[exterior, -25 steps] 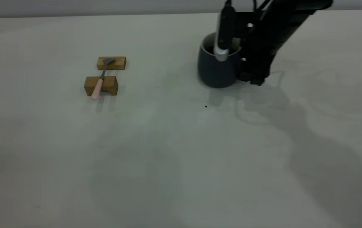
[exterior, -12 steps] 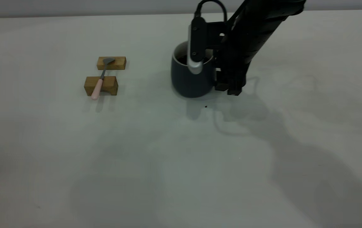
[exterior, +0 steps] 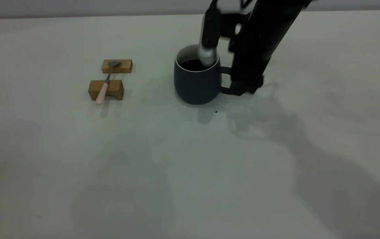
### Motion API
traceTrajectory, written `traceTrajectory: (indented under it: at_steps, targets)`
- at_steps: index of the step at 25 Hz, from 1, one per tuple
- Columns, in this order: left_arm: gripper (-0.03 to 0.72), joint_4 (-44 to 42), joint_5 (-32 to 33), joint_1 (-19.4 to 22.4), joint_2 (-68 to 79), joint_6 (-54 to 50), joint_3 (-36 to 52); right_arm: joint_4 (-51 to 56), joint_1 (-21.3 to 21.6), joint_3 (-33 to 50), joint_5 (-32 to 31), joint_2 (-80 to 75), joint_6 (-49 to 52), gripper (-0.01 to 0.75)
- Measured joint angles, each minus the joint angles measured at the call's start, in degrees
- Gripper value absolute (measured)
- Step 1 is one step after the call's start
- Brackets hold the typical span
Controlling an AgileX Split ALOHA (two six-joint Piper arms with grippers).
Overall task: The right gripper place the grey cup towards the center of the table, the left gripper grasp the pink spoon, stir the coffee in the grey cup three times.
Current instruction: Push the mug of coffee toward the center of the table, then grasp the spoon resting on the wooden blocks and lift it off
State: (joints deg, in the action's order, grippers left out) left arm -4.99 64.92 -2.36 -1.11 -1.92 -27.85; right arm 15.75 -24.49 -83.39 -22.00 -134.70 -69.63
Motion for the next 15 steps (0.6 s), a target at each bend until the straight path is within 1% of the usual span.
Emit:
traceTrajectory:
  at_steps: [2, 4, 5, 7, 8, 10, 13, 15]
  targets:
    - [0.446, 0.0, 0.0, 0.0, 0.0, 0.0, 0.0, 4.56, 0.71, 0.0, -5.9, 3.25, 2.38, 0.582]
    - [0.446, 0.0, 0.0, 0.0, 0.0, 0.0, 0.0, 10.38, 1.01, 0.0, -12.81, 6.83, 8.89, 0.582]
    - [0.446, 0.0, 0.0, 0.0, 0.0, 0.0, 0.0, 13.32, 1.01, 0.0, -16.43, 9.09, 14.73, 0.582]
    - [0.446, 0.0, 0.0, 0.0, 0.0, 0.0, 0.0, 15.5, 1.01, 0.0, -23.56, 13.7, 26.62, 0.582]
    - [0.446, 0.0, 0.0, 0.0, 0.0, 0.0, 0.0, 14.17, 1.01, 0.15, -27.48, 16.47, 32.8, 0.582]
    - [0.446, 0.0, 0.0, 0.0, 0.0, 0.0, 0.0, 7.41, 0.95, 1.96, -32.62, 22.83, 45.75, 0.582]
    - [0.446, 0.0, 0.0, 0.0, 0.0, 0.0, 0.0, -9.25, 0.95, 8.85, -37.02, 33.13, 62.96, 0.582]
    - [0.446, 0.0, 0.0, 0.0, 0.0, 0.0, 0.0, -17.12, 1.04, 15.81, -39.19, 40.23, 70.27, 0.582]
